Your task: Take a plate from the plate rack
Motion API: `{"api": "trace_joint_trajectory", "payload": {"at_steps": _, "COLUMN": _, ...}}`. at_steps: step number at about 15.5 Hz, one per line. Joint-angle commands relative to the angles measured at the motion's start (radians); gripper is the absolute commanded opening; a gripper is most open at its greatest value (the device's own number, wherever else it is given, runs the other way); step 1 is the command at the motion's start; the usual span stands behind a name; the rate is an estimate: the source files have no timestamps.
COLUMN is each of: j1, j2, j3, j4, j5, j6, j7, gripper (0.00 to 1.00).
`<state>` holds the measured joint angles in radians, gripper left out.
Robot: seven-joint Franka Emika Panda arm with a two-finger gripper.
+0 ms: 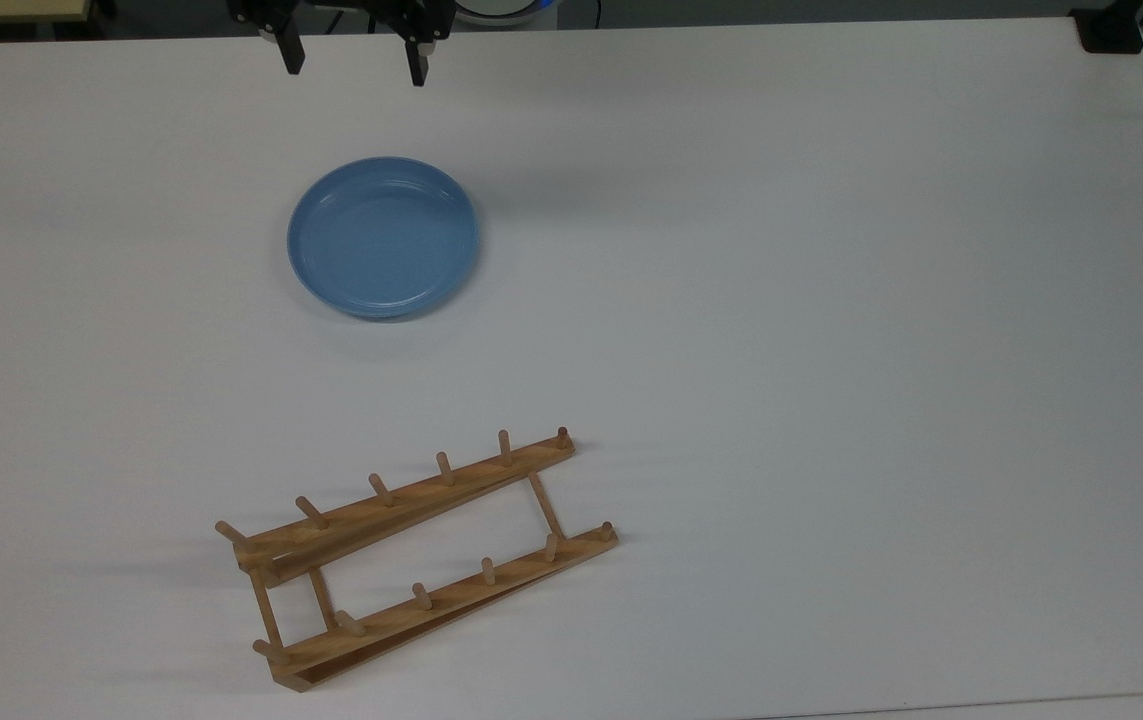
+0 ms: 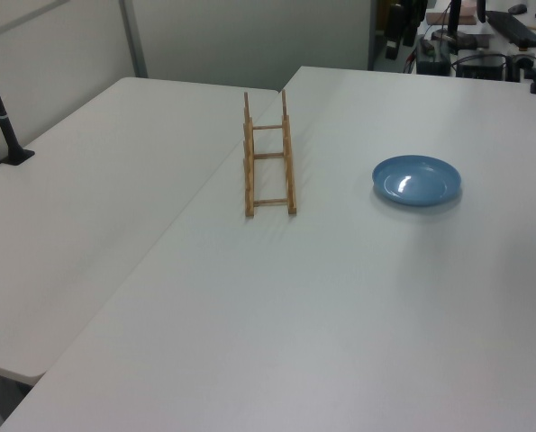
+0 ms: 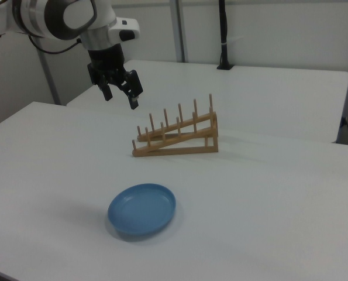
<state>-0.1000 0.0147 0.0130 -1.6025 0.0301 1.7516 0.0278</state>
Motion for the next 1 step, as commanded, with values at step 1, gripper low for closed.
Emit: {"api": "trace_joint_trajectory", "payload": {"at_steps": 1, "j1": 0.019, "j2": -0.005, "j3": -0.016, "j4": -0.001, "j5": -0.016, "j6": 0.02, "j7": 0.012, "gripper": 1.0}}
